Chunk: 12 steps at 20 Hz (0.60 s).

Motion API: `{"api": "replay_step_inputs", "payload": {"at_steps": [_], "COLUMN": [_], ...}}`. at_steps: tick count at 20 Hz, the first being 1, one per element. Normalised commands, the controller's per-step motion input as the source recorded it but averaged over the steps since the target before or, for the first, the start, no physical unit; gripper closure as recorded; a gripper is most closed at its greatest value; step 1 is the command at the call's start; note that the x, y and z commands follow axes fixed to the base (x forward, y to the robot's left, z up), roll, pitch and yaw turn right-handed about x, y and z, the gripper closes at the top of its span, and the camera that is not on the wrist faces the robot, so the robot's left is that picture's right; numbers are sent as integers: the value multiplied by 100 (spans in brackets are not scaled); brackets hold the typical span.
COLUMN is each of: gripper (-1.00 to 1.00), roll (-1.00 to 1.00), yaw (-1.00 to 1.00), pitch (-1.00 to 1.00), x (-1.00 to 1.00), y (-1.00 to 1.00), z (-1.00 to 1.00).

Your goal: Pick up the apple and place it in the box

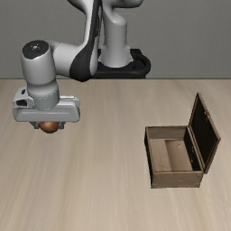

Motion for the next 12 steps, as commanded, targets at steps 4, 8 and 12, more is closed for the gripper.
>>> {"api": "replay_step_inputs", "payload": {"at_steps": [4, 8, 12], "gripper": [100, 100, 100], "roll": [0, 0, 0], "yaw": [0, 0, 0], "pitch": [0, 0, 0], "x": [0, 0, 0], "y": [0, 50, 100], "z": [100, 50, 0]}}
